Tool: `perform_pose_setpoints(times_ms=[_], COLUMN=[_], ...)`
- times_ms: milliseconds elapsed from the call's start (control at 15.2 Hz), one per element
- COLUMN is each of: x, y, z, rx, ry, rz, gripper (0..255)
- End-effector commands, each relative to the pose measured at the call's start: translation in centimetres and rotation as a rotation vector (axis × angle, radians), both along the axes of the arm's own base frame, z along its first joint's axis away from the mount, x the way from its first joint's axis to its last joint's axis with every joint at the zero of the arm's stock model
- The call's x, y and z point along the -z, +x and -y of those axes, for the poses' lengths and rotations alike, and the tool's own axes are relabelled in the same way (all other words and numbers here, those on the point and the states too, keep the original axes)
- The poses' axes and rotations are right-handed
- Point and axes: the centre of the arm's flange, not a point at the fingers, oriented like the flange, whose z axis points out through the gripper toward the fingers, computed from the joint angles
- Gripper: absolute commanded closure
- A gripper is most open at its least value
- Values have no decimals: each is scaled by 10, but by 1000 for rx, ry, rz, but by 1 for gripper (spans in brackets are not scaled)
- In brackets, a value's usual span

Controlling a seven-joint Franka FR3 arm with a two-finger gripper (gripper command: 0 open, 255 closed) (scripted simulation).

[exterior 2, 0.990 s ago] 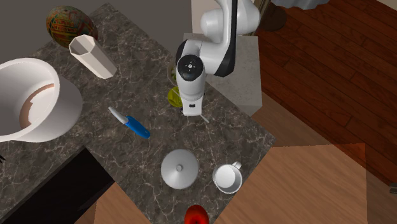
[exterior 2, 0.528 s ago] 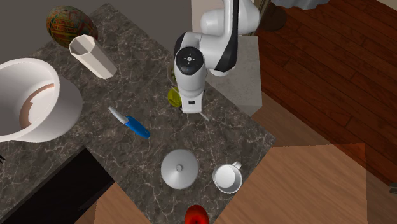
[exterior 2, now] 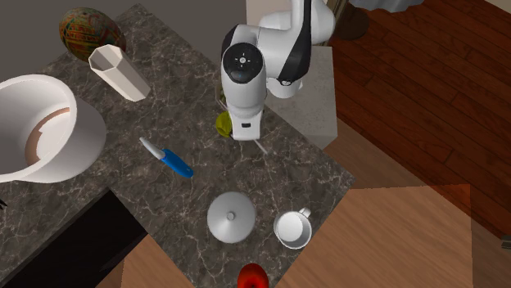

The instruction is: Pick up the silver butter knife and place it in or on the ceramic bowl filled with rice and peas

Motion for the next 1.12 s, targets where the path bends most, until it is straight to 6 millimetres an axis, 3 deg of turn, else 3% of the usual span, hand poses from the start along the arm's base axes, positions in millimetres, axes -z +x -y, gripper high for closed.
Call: perform_pose_setpoints(times_ms=[0,1056], x=[-11,-95], y=[0,0], z=[0,0], rx=[0,0], ry=[0,0], rz=[-1,-1], gripper=[255,255])
